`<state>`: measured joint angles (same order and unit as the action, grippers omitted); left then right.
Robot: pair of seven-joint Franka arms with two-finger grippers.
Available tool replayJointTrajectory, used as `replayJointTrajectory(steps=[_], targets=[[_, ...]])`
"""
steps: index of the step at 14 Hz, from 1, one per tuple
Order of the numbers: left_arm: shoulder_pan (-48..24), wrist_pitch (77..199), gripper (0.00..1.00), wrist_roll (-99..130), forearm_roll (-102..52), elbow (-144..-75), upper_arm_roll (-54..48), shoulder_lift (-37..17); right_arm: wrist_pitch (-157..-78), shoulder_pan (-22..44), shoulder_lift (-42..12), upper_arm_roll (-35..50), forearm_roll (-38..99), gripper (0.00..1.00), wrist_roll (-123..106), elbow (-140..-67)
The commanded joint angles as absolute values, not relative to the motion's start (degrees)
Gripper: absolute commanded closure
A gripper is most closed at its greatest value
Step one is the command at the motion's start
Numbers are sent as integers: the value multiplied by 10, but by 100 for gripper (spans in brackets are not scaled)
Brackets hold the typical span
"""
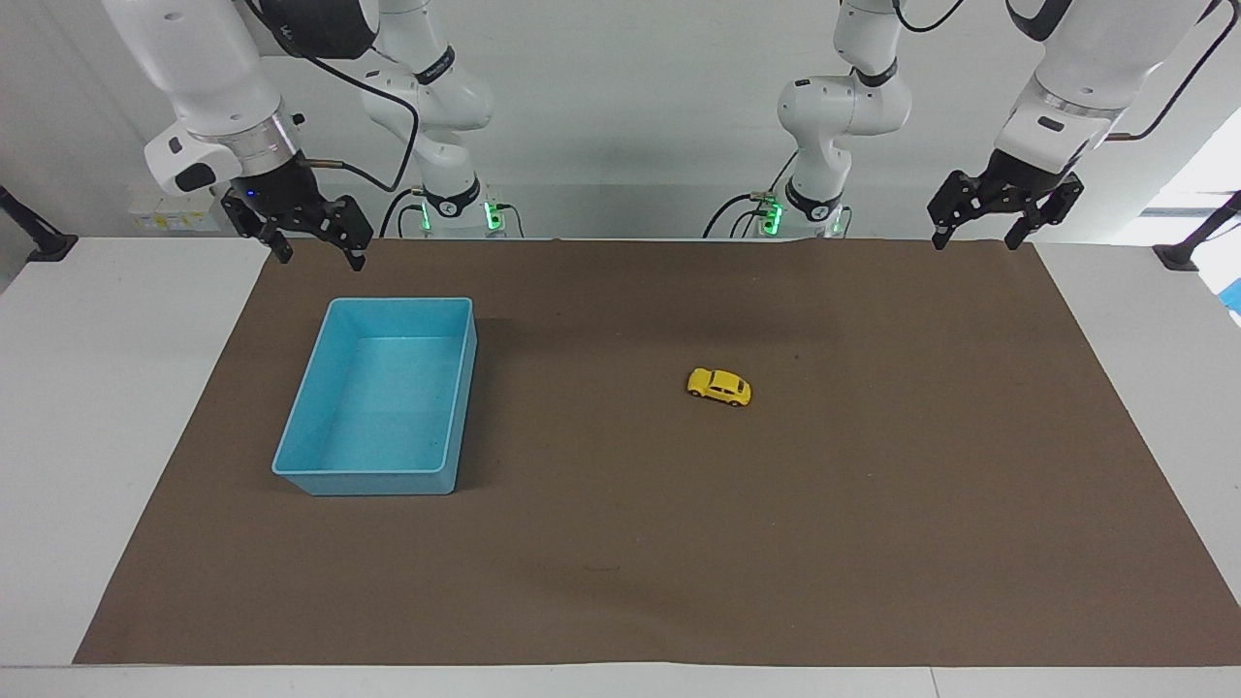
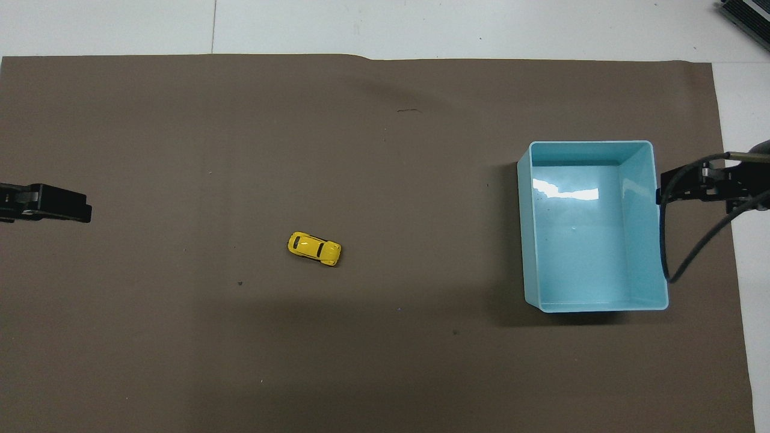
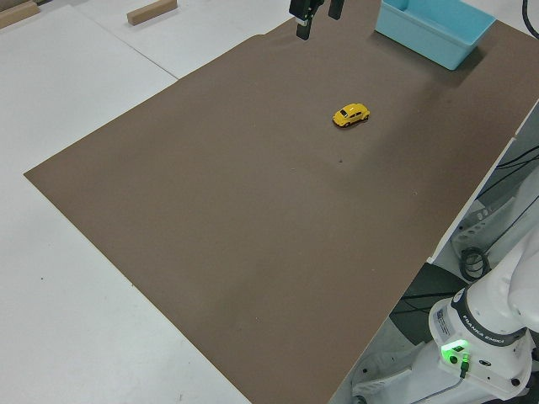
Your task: Wind up and store yellow beetle car
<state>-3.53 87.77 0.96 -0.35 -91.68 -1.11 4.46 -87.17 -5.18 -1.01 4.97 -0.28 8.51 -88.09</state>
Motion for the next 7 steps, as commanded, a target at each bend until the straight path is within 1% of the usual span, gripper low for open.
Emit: replayJointTrajectory(steps=[1, 7], targets=[[-34, 875, 0, 1, -9, -926, -11, 54, -862, -60, -16, 55, 4, 0, 73, -868], [-32, 874, 0, -13, -9, -926, -11, 54, -862, -60, -16, 55, 4, 0, 73, -869]])
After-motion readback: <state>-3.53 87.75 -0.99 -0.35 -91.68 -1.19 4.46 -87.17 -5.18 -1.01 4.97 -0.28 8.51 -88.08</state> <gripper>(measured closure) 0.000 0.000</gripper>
